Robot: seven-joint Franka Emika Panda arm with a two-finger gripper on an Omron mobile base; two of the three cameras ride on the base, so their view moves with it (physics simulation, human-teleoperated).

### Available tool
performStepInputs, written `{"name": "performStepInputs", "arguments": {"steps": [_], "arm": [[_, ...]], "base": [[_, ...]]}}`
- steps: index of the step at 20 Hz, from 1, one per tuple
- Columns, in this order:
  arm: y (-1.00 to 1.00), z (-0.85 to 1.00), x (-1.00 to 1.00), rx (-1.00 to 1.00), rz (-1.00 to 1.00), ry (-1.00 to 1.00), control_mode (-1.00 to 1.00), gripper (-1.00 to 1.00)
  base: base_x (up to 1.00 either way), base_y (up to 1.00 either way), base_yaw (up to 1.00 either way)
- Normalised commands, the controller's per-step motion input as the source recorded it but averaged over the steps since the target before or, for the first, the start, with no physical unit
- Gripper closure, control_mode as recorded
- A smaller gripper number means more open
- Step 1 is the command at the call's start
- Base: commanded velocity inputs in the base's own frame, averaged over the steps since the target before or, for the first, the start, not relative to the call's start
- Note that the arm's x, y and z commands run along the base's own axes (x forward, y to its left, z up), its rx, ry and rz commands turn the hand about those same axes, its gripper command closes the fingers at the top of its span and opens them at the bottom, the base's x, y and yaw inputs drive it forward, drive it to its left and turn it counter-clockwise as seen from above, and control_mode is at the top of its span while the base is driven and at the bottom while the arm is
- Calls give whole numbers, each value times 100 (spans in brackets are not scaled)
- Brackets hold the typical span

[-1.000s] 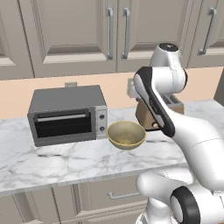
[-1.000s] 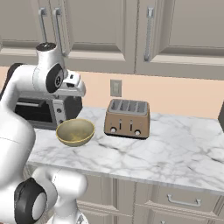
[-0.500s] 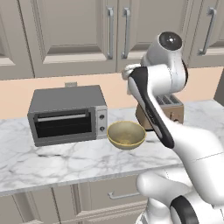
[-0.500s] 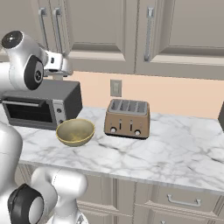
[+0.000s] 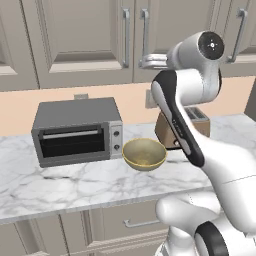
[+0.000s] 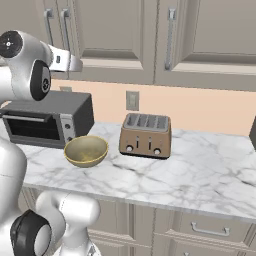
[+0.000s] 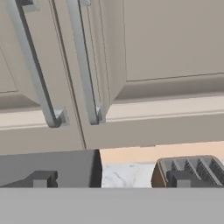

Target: Open the cabinet and setup a tea strainer by placing it in the bowl upright.

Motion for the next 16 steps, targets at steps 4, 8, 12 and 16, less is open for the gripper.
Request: {"name": "performStepInputs", "arguments": {"steps": [4,8,12,16], "arm": [[0,18,10,10,0,-1,-100,-100],[0,4,2,-5,0,2,-100,-100],[10,10,18,-14,0,0,-100,-100],[20,3,35,-17,0,0,-100,-100]], "base": [[0,0,0],[0,0,0],[0,0,0],[0,0,0]]}}
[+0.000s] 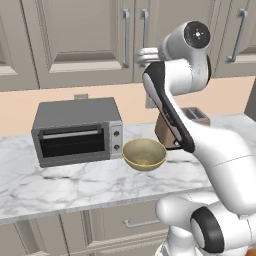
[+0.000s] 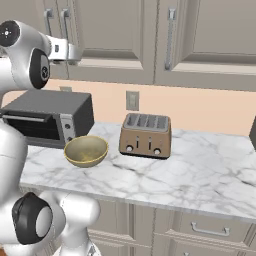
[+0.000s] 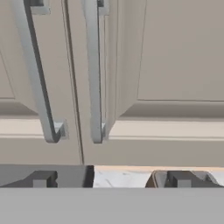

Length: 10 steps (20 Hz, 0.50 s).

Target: Open the cabinet and setup a tea strainer by placing it in the bowl upright.

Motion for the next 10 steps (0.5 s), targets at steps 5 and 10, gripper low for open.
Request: {"name": "performStepInputs", "arguments": {"steps": [5,10], "arm": [[11,0,31,-6,0,0,-100,-100],[2,0,30,0,0,0,-100,-100]], "base": [[0,0,0],[0,0,0]]}}
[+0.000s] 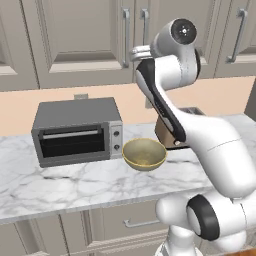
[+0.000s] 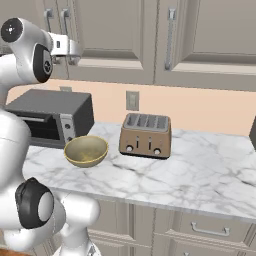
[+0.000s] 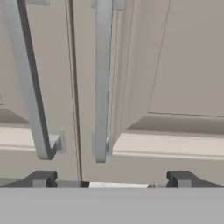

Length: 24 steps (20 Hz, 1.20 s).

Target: Open the cabinet and setup a tea strainer by placing it in the bowl upright.

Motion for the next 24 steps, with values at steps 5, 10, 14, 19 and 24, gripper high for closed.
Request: {"name": "performStepInputs", "arguments": {"steps": [5,10,14,19,24], "arm": [[4,0,40,0,0,0,-100,-100],[1,0,36,0,0,0,-100,-100],[3,0,33,0,0,0,-100,-100],[9,0,30,0,0,0,-100,-100],[15,0,26,0,0,0,-100,-100]], "base": [[0,0,0],[0,0,0],[0,0,0],[0,0,0],[0,0,0]]}}
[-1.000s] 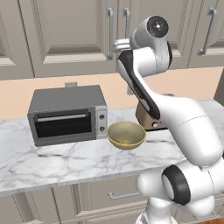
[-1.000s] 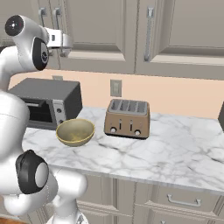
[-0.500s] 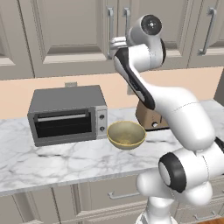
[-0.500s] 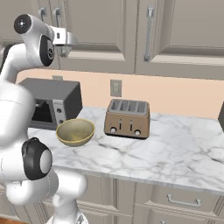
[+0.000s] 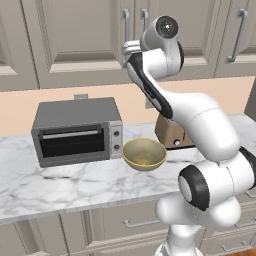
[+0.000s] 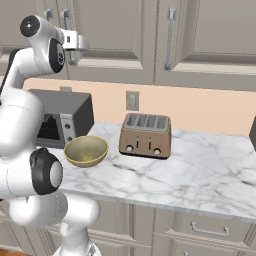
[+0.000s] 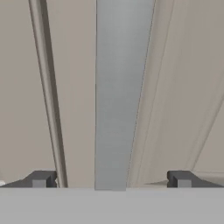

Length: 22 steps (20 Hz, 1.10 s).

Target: Open the cabinet and setup a tea strainer by placing it in the bowl upright.

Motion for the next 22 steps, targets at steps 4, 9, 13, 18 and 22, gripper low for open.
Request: {"name": "performStepInputs", "arguments": {"steps": [4,9,13,18,22], "arm": [[2,0,20,0,0,0,-100,-100],[0,0,16,0,0,0,-100,100],[0,0,15,0,0,-1,-100,100],[0,0,7,0,0,0,-100,100],[0,0,3,0,0,0,-100,100]], "base": [[0,0,0],[0,0,0],[0,0,0],[0,0,0],[0,0,0]]}}
